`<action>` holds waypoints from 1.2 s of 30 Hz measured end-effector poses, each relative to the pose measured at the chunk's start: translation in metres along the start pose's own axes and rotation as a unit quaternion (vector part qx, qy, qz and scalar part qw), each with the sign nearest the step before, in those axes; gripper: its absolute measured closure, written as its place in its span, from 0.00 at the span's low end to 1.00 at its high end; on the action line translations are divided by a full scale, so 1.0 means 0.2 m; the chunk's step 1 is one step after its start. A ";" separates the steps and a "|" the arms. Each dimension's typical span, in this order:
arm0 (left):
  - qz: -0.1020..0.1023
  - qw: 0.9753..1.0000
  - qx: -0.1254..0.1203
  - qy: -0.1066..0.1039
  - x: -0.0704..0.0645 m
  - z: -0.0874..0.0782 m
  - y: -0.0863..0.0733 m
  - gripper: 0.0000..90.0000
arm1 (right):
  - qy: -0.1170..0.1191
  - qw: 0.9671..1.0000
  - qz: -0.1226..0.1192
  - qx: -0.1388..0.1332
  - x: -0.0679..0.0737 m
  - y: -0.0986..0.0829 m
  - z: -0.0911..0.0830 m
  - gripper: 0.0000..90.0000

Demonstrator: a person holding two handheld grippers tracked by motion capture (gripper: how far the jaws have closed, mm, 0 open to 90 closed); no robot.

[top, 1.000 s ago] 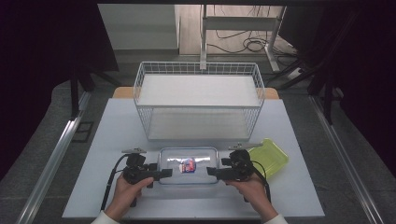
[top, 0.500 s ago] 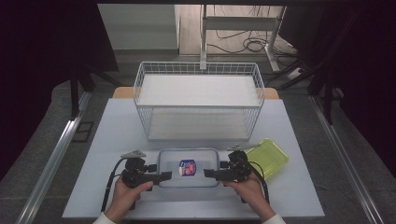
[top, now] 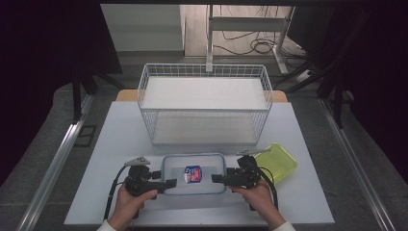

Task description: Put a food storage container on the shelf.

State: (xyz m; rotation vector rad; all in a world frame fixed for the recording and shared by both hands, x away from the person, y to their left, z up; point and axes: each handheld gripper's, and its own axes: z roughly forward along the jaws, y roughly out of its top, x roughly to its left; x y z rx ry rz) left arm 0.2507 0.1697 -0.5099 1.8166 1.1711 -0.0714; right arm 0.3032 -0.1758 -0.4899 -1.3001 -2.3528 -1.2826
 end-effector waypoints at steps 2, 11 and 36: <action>0.002 1.000 0.000 0.001 0.00 0.00 0.00 0.27 | -0.003 1.000 -0.004 -0.002 0.00 0.00 -0.02 0.39; 0.003 1.000 -0.005 -0.003 -0.01 -0.02 -0.01 0.32 | 0.015 1.000 0.001 -0.014 -0.02 -0.03 -0.04 0.45; -0.003 0.999 -0.020 -0.033 0.02 -0.08 -0.04 0.46 | 0.025 0.999 -0.005 -0.024 0.00 -0.07 -0.08 0.52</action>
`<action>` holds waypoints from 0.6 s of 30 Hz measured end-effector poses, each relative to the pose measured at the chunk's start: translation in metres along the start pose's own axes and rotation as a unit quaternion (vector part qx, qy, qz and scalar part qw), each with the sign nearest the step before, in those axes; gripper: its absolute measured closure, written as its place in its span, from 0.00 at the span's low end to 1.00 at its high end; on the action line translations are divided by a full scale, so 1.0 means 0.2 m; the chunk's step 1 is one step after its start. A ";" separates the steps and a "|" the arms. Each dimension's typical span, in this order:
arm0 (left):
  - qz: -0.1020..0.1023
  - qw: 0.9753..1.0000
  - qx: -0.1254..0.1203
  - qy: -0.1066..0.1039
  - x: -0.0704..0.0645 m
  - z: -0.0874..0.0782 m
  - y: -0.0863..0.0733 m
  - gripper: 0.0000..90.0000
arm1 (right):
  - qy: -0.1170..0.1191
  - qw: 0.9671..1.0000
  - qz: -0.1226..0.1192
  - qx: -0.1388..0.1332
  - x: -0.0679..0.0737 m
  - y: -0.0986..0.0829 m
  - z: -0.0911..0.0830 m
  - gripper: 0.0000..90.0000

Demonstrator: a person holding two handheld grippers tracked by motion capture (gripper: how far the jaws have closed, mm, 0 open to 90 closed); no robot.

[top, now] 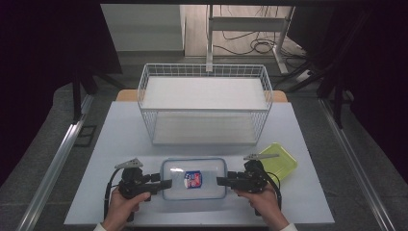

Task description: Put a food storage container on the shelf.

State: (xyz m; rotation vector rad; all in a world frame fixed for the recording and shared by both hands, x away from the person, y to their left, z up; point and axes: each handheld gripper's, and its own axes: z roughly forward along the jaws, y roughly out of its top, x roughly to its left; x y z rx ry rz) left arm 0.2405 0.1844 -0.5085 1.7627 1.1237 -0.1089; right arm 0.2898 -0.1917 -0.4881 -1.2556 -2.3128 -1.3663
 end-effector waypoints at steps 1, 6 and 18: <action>0.000 1.000 0.000 0.000 0.00 0.00 0.00 0.46 | 0.000 1.000 0.002 -0.001 0.00 0.00 0.00 0.52; 0.004 1.000 -0.003 -0.004 0.00 -0.01 0.00 0.49 | 0.008 1.000 0.013 -0.006 -0.01 -0.01 -0.01 0.54; 0.020 1.000 -0.003 -0.004 -0.02 -0.03 -0.02 0.52 | 0.012 1.000 -0.004 -0.009 0.01 -0.03 -0.03 0.58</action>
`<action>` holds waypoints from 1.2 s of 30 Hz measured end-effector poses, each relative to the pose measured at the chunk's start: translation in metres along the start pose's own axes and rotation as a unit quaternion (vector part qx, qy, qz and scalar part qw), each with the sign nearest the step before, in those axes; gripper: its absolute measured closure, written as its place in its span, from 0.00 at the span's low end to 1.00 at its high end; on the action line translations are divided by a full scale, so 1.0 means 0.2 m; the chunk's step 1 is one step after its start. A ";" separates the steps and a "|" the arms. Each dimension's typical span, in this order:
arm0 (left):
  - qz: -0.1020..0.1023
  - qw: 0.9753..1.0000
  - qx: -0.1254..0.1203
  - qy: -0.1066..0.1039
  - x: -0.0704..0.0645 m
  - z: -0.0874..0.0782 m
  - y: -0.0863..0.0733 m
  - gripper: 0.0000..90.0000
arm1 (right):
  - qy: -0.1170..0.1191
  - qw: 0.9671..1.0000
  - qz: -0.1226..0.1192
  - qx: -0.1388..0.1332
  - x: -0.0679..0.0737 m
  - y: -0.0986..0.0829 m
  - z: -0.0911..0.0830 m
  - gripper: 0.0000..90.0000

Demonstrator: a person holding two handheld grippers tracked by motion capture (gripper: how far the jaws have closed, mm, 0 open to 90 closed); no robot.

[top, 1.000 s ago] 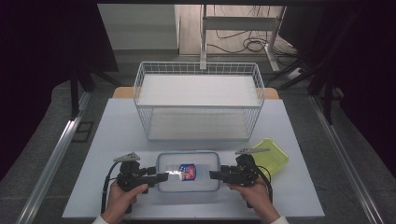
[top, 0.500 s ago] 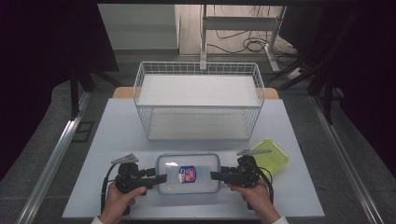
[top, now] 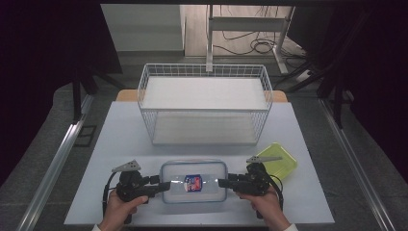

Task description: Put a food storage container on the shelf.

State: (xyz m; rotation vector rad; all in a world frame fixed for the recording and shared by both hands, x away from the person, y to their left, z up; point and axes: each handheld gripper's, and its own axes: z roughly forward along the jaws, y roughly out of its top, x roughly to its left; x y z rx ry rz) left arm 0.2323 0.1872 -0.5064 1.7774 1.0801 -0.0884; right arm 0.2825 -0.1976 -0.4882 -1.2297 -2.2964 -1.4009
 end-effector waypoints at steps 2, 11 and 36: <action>-0.001 1.000 0.000 0.003 -0.01 0.00 0.00 0.52 | 0.000 1.000 -0.002 -0.001 0.00 0.00 0.00 0.58; -0.005 1.000 0.000 0.007 -0.02 0.00 0.00 0.53 | 0.000 1.000 0.016 -0.008 0.00 -0.01 -0.01 0.59; 0.029 0.999 -0.021 0.003 -0.09 -0.05 0.17 0.54 | -0.014 0.998 -0.034 -0.048 0.08 0.10 -0.13 0.59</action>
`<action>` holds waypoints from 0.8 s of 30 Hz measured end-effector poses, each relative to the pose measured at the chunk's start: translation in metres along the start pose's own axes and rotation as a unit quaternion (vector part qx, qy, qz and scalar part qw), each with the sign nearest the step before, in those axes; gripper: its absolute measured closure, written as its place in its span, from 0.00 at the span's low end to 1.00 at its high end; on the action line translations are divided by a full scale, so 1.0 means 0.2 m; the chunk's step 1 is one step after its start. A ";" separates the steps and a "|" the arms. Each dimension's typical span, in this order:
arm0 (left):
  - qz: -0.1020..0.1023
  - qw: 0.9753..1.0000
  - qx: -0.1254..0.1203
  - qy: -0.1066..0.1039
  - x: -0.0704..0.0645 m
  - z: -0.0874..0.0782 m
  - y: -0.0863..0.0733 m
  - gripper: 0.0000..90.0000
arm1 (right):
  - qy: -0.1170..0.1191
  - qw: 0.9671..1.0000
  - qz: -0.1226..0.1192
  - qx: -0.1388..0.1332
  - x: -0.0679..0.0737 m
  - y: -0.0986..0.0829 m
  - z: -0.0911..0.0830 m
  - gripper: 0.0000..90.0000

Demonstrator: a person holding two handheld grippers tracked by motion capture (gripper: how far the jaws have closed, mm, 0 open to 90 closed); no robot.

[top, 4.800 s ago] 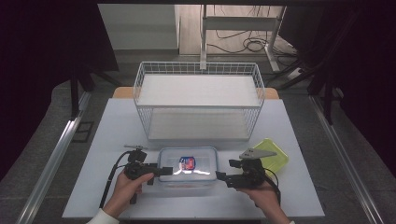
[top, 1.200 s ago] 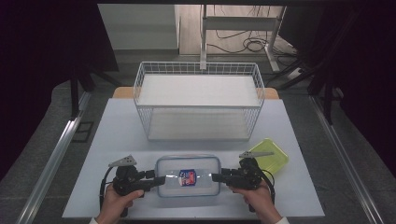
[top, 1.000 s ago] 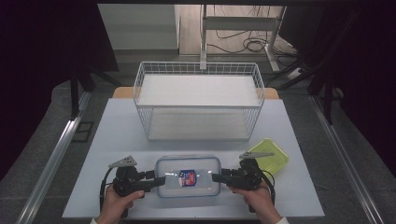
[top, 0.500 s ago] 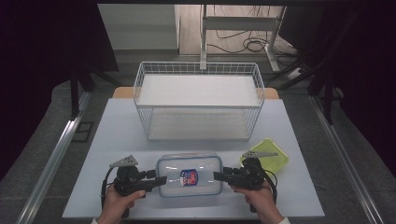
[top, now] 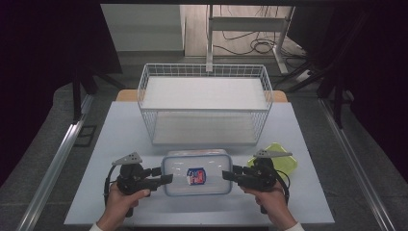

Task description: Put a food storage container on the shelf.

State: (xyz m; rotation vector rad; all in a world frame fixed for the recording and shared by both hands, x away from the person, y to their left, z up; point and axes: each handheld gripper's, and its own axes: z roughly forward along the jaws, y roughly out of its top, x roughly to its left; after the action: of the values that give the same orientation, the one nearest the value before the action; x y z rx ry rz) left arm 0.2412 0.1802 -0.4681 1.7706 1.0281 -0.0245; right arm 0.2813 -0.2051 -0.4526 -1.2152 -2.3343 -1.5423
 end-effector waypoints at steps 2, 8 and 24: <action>0.007 1.000 -0.006 -0.001 -0.01 -0.01 0.04 0.54 | 0.003 1.000 -0.001 -0.007 0.00 0.02 -0.01 0.59; 0.021 1.000 -0.015 0.000 -0.04 -0.02 0.14 0.54 | -0.002 1.000 -0.015 -0.021 0.02 0.11 -0.07 0.59; 0.054 0.998 -0.038 0.001 -0.12 -0.11 0.45 0.54 | -0.013 0.998 -0.044 -0.050 0.10 0.38 -0.20 0.59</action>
State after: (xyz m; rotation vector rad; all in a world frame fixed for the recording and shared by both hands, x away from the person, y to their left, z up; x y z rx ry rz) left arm 0.2754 0.1742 -0.3793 1.7544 0.9220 0.0825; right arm 0.3048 -0.2126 -0.3675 -1.1740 -2.3836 -1.6991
